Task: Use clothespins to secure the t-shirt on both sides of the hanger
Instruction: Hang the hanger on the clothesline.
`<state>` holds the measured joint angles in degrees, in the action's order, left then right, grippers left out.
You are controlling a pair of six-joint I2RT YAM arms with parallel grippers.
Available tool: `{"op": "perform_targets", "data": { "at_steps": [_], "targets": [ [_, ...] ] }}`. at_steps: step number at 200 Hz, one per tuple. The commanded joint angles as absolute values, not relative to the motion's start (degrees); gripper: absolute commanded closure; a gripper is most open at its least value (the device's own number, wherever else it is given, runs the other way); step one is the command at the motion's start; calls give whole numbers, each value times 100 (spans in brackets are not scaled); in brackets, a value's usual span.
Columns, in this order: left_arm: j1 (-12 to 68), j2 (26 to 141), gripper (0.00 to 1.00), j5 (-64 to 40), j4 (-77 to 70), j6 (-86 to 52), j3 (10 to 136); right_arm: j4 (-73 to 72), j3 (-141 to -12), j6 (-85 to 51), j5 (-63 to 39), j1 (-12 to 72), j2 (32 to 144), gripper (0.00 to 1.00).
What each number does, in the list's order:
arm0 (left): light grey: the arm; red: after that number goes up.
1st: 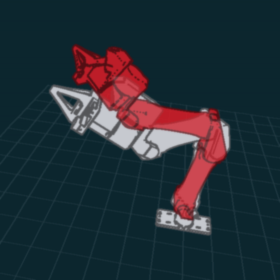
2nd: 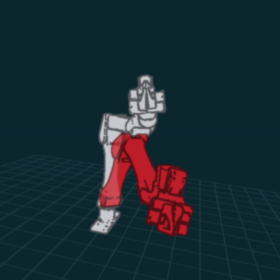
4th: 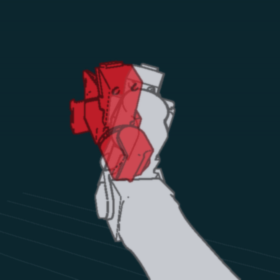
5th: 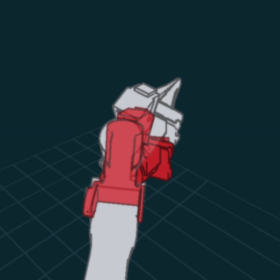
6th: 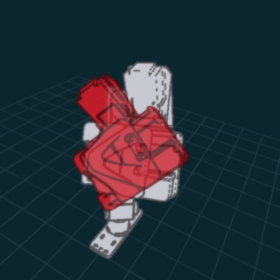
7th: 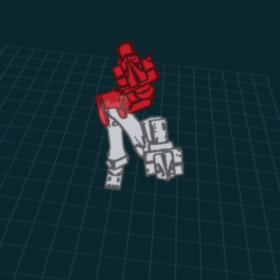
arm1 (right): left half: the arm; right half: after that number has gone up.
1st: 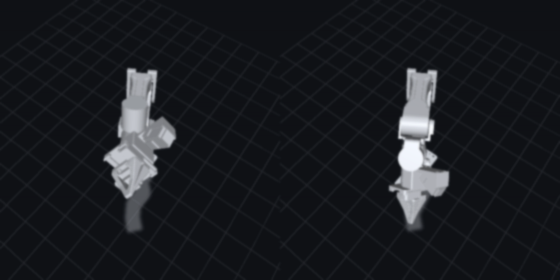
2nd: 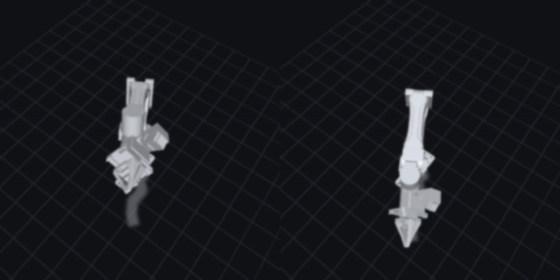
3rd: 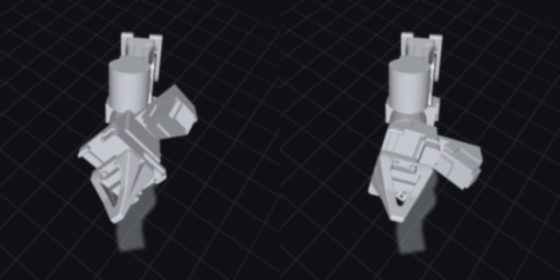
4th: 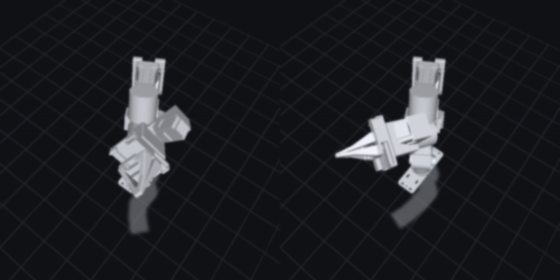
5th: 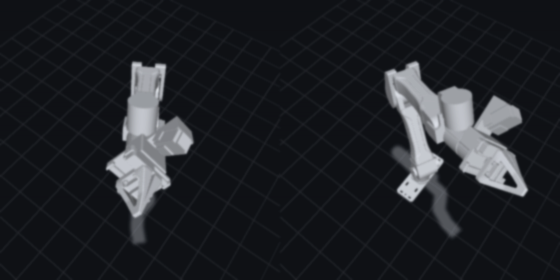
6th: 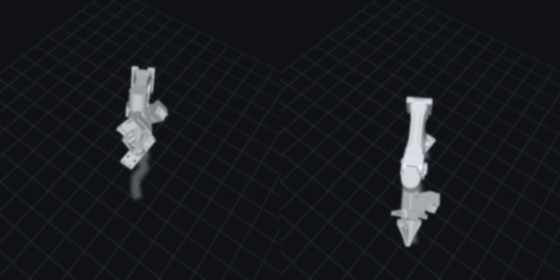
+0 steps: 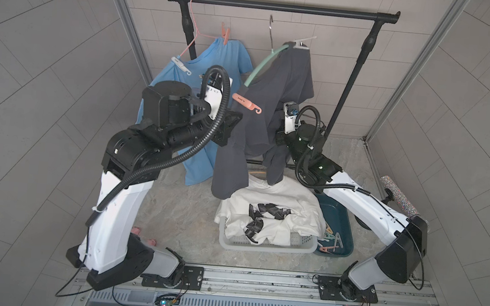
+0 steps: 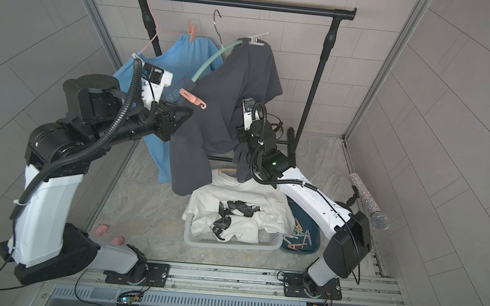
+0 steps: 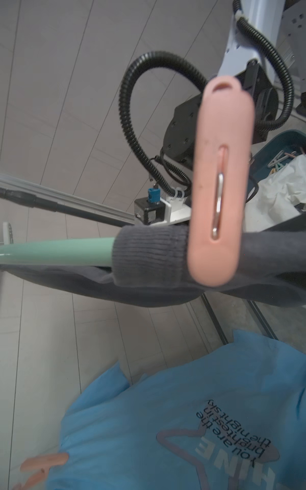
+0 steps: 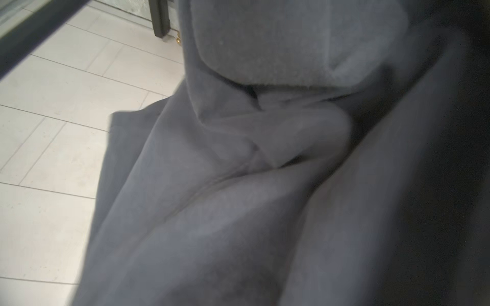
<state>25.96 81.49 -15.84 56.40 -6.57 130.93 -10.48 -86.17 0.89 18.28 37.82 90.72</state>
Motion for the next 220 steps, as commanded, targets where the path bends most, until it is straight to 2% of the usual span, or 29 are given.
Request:
{"op": "perform_targets", "data": {
  "at_steps": [1,25,59,177,220],
  "targets": [
    [1710,8147,100,-2418,4342,-1006,13167,-1641,-9064,-108,1699,3781,9270,100],
    [929,8370,100,-3177,3704,-1582,13096,-1696,-9419,-237,1566,3779,9671,100],
    [493,8914,100,-3921,3651,-1752,13501,-1878,-9712,-485,1270,3786,10144,100],
    [-73,9495,100,-4805,3405,-1608,14158,-1911,-10226,-1053,818,3951,10816,100],
    [-152,9887,100,-5065,3188,-1971,14422,-1858,-10333,-1367,658,3978,10962,100]
  ]
}}
